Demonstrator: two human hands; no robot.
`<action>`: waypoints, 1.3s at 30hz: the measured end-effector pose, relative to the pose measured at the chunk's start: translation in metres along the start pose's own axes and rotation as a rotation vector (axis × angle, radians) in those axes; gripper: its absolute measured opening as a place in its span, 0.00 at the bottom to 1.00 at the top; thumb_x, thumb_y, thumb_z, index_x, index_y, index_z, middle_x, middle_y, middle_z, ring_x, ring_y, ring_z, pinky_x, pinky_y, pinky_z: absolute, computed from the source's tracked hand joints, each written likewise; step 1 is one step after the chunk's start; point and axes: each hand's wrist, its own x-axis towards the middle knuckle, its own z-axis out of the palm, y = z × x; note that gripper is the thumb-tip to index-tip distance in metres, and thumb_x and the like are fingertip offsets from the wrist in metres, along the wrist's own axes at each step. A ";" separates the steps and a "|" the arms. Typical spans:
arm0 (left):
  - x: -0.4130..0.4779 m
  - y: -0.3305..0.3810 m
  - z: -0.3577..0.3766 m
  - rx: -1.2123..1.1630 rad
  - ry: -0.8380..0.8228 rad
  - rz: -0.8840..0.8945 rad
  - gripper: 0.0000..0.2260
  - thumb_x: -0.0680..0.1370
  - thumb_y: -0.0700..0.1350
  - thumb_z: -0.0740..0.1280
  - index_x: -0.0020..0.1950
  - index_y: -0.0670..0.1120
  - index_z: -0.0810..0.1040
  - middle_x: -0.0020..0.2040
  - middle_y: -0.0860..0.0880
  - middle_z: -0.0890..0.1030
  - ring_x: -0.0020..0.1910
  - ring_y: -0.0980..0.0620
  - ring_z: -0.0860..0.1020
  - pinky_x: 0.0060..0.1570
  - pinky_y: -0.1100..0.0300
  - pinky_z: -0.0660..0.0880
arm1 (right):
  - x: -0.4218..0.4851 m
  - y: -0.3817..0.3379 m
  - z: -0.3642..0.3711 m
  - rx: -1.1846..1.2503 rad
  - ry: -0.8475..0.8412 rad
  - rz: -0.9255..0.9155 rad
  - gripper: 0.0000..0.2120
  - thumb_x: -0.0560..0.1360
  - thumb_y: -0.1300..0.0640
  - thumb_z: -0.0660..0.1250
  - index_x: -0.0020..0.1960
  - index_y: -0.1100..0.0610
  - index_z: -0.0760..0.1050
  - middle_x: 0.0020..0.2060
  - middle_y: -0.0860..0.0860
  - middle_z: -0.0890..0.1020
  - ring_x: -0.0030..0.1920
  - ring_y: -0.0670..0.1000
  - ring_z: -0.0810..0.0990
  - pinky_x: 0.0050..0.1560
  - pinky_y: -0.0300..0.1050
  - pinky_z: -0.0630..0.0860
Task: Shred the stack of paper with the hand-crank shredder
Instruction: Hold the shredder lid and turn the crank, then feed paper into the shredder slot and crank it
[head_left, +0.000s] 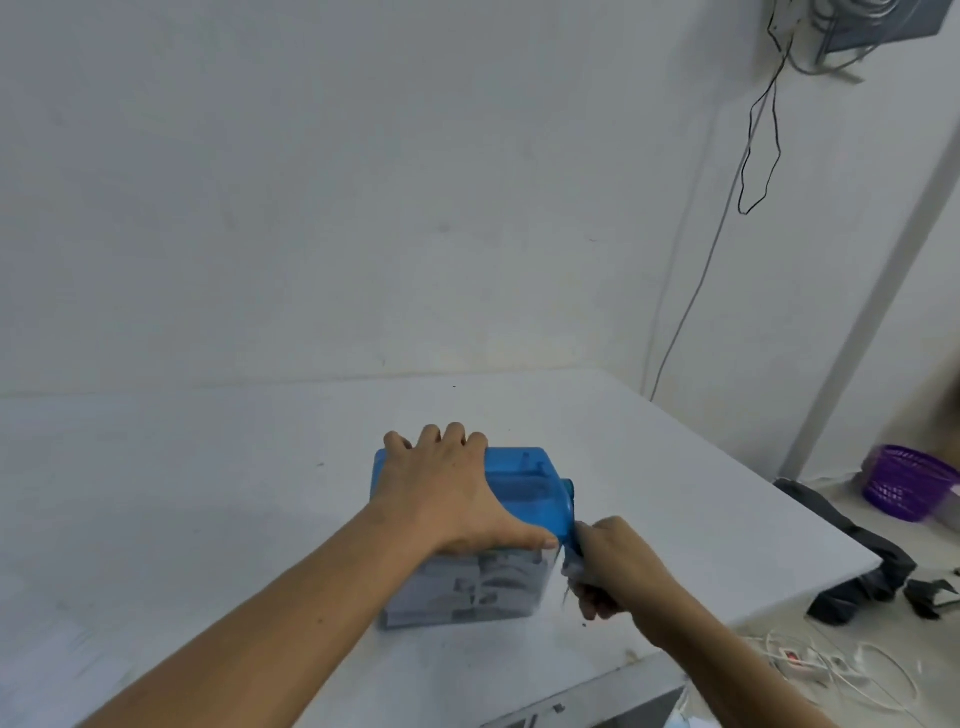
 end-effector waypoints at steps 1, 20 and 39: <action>0.000 0.000 0.000 -0.003 -0.006 0.001 0.51 0.57 0.87 0.55 0.68 0.54 0.69 0.62 0.54 0.72 0.61 0.49 0.70 0.61 0.44 0.65 | -0.015 -0.006 -0.006 0.075 0.003 0.001 0.13 0.80 0.63 0.60 0.37 0.61 0.73 0.23 0.52 0.75 0.21 0.49 0.73 0.26 0.40 0.69; 0.000 0.001 -0.001 -0.023 -0.037 0.033 0.52 0.57 0.87 0.55 0.71 0.56 0.66 0.64 0.56 0.71 0.63 0.51 0.69 0.63 0.46 0.64 | 0.075 -0.015 -0.011 0.124 -0.107 0.239 0.12 0.76 0.66 0.58 0.35 0.56 0.69 0.25 0.49 0.73 0.24 0.44 0.67 0.27 0.36 0.63; 0.008 -0.008 -0.041 -0.229 -0.127 0.042 0.40 0.75 0.76 0.55 0.81 0.55 0.61 0.79 0.53 0.65 0.76 0.48 0.66 0.74 0.44 0.60 | 0.043 -0.102 -0.038 0.076 0.164 -0.236 0.07 0.78 0.55 0.68 0.53 0.55 0.83 0.46 0.49 0.83 0.45 0.46 0.79 0.41 0.39 0.71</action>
